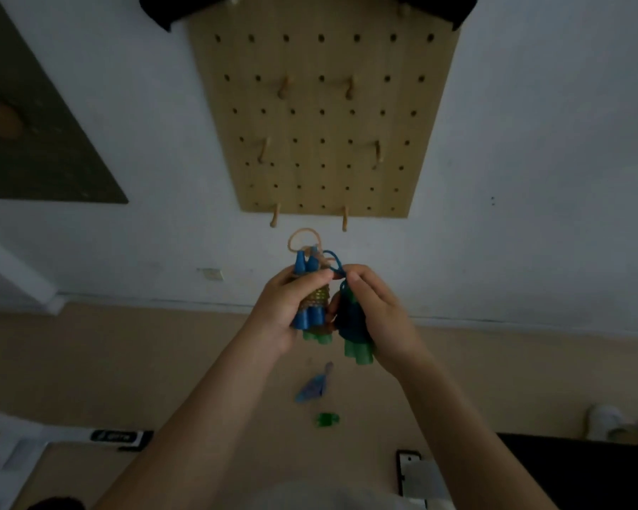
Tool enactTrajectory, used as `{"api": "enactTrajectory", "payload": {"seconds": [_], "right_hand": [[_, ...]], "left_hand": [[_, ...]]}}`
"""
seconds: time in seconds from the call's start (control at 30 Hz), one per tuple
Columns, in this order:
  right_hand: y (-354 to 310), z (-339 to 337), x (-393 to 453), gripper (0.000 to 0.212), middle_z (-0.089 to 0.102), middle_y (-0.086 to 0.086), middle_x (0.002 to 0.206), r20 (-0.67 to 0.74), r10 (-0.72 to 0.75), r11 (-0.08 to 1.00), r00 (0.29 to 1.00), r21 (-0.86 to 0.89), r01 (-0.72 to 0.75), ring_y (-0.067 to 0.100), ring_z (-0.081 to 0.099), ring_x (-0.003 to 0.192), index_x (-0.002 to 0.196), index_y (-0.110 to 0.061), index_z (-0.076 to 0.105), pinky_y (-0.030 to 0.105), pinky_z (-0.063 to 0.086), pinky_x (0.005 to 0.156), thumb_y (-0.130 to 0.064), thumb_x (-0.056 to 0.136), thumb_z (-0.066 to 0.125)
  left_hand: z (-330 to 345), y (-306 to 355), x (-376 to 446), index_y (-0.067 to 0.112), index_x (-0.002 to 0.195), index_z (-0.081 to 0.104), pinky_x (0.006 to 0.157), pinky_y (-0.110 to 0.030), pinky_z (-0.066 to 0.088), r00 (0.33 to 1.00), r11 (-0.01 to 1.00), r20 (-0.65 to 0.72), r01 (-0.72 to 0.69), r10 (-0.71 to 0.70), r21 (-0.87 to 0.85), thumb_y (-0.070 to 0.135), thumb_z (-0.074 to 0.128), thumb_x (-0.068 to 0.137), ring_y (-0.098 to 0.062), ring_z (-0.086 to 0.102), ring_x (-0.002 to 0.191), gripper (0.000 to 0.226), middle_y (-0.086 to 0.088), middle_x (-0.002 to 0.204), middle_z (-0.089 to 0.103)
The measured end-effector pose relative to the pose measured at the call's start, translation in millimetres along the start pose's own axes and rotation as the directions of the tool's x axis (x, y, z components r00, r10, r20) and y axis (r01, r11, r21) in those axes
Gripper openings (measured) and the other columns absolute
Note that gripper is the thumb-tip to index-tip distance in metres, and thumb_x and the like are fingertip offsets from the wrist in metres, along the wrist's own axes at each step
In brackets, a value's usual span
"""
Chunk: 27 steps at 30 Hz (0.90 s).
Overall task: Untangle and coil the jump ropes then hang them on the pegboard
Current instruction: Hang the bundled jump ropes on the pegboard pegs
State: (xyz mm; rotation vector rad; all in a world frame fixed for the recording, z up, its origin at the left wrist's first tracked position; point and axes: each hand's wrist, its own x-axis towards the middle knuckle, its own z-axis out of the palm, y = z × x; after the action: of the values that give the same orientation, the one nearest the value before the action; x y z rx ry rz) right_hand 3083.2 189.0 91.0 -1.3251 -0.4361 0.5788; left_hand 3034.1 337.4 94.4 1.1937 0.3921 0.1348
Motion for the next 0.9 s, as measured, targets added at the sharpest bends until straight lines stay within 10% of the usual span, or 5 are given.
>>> {"api": "enactTrajectory", "payload": {"seconds": [0.4,0.57,0.9], "right_hand": [[2,-21,16,0.029,0.065,0.009,0.072,-0.051,-0.053,0.977,0.997,-0.21,0.041,0.023,0.064,0.062,0.081,-0.009,0.063,0.036,0.054,0.064,-0.029,0.1,0.054],[16,-23,33,0.018,0.075,-0.012,0.084,-0.14,-0.092,0.961,0.986,-0.274,0.051,-0.001,0.066,0.08,0.088,-0.025,0.076,0.013,0.05,0.07,-0.027,0.097,0.061],[26,1,115,0.02,0.072,0.008,0.088,-0.044,0.028,0.944,0.999,-0.327,-0.041,0.015,0.064,0.08,0.089,-0.01,0.071,0.036,0.054,0.079,-0.028,0.094,0.063]], "left_hand": [[27,0,4,0.011,0.109,0.071,0.061,-0.033,0.059,0.995,0.998,-0.099,-0.015,0.02,0.053,0.015,0.071,0.089,-0.022,0.072,0.078,0.02,-0.009,0.089,0.074],[8,-6,18,0.019,0.096,0.073,0.071,-0.032,0.056,0.984,0.981,-0.174,-0.012,0.046,0.193,0.015,0.073,0.088,-0.011,0.071,0.075,0.009,0.005,0.079,0.075],[-53,4,76,0.027,0.092,0.074,0.072,-0.025,0.053,0.976,0.955,-0.194,-0.035,0.095,0.295,0.019,0.08,0.081,-0.006,0.073,0.082,0.014,0.01,0.085,0.077]]}}
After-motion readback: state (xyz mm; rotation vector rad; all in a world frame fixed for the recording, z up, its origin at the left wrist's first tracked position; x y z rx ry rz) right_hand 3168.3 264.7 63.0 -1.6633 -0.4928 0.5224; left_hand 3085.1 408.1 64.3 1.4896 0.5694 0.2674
